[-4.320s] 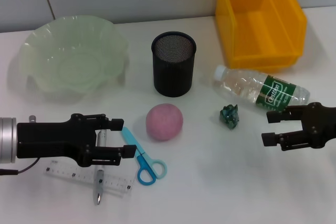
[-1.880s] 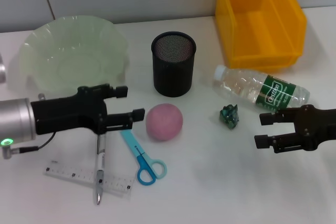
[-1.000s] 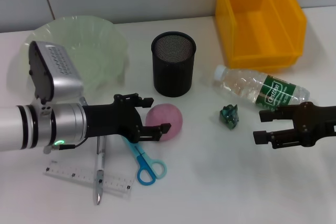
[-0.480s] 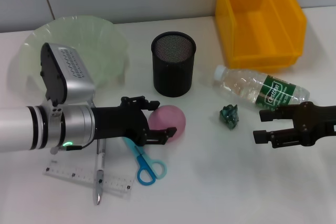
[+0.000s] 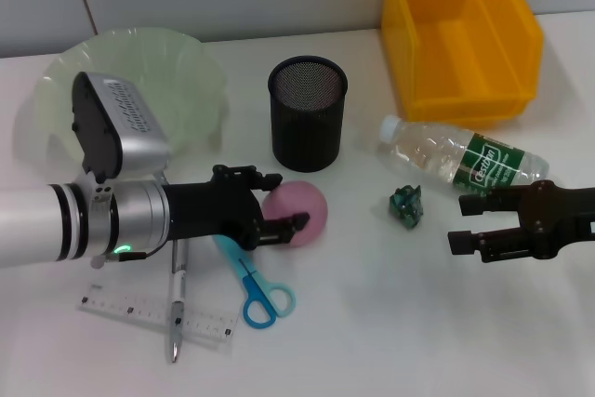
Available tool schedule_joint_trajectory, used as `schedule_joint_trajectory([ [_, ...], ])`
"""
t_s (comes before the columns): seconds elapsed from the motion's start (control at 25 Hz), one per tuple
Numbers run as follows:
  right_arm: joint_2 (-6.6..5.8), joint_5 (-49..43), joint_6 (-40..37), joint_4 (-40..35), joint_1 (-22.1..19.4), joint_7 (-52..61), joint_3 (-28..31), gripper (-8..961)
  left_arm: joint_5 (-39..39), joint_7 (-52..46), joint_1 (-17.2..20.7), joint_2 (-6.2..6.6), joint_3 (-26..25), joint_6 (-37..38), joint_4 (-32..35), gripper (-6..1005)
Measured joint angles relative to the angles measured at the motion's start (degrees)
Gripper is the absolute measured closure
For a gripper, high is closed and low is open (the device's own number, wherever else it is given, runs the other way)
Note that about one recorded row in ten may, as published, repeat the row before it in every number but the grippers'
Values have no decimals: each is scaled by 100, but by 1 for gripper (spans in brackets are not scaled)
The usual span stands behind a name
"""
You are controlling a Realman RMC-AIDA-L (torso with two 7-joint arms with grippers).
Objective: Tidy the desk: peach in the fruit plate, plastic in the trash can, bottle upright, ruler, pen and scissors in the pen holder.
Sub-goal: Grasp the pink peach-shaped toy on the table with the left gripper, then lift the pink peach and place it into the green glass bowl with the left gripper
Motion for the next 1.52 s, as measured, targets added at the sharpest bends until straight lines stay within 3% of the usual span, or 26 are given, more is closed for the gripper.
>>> schedule_joint_trajectory([
  [0.12, 1, 0, 0, -2, -9, 2, 0, 128, -157, 0, 69, 1, -2, -64, 40, 398],
  [0.6, 1, 0, -1, -22, -5, 128, 0, 130, -187, -59, 254, 43, -92, 202, 291, 609],
  [0.72, 1, 0, -1, -22, -19, 144, 0, 130, -231, -268, 510, 85, -542, 918, 759, 674],
  [0.96, 1, 6, -1, -29, -48, 149, 0, 131, -290, -453, 995, 76, -1393, 1511, 1572, 758],
  [1.0, 6, 13, -3, -28, -53, 148, 0, 131, -680, -349, 1205, 63, -1838, 1529, 1817, 768],
  [1.04, 8, 14, -6, -26, -56, 146, 0, 131, -831, -281, 1245, 66, -1952, 1498, 1832, 783],
  [1.28, 10, 29, -58, -39, -65, 119, 8, 132, -1245, 468, 940, 89, -2803, 644, 897, 827],
  [1.52, 10, 37, -67, -38, -60, 127, 9, 133, -1324, 1214, 493, 38, -2857, -331, 81, 849],
])
